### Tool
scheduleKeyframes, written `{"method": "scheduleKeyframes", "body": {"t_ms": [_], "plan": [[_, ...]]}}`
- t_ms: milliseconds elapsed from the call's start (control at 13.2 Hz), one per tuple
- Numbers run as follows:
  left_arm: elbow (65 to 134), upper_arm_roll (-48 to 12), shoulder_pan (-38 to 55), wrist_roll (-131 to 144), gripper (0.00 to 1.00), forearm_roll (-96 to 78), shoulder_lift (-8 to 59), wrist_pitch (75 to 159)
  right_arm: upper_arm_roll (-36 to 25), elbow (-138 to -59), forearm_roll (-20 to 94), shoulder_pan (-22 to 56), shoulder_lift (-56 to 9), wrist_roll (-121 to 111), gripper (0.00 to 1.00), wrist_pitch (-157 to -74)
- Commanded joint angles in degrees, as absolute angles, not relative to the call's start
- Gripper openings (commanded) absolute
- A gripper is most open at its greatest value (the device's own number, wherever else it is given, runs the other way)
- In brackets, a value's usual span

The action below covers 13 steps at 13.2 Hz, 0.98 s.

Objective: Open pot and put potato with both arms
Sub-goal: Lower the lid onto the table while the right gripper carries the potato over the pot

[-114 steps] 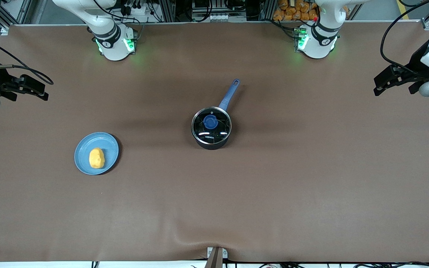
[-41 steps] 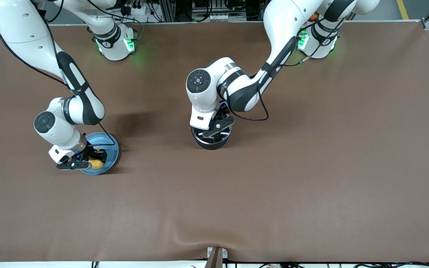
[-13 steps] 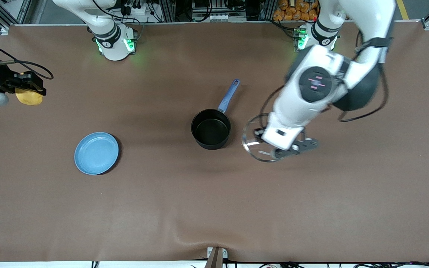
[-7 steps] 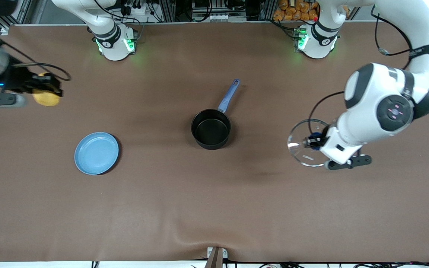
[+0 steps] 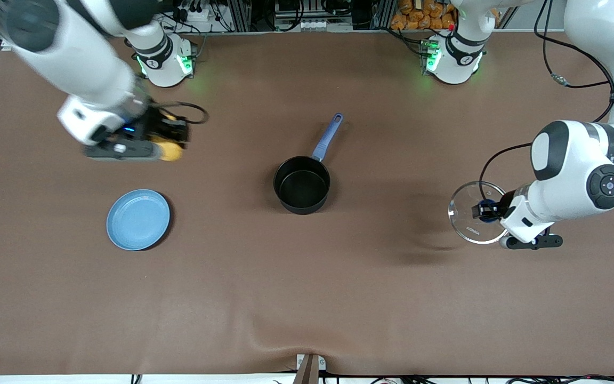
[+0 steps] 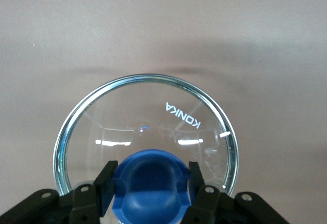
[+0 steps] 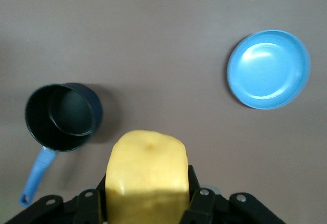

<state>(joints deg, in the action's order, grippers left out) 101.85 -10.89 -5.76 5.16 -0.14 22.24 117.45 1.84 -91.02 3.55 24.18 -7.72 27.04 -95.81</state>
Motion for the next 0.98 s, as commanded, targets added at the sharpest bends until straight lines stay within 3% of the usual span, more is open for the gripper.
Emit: {"method": "scheduleKeyframes", "body": {"t_ms": [0,303,454,908], "plan": [[111.4,-11.3,-8.0,-0.1,0.00,-1.6,18.2,126.9,1.1,-90.5,4.0,29.6,-14.2,32.8,0.00,-103.1],[119.7,-11.3,-9.5,-3.9,0.00,-1.6,19.3,141.6,1.1,-90.5,3.3,38.4,-25.9,41.4,0.00,-118.2],[121.3,-11.3,-9.6,-4.0,0.00,-1.6,20.5,144.9,1.1,-90.5,3.3,40.7,-30.6,43.2,0.00,-124.3],[122.4,-11.5,-9.9,-4.0,0.00,-1.7,22.8,148.9,0.9,-90.5,3.0,42.5,-36.4,44.5,0.00,-128.3]]}}
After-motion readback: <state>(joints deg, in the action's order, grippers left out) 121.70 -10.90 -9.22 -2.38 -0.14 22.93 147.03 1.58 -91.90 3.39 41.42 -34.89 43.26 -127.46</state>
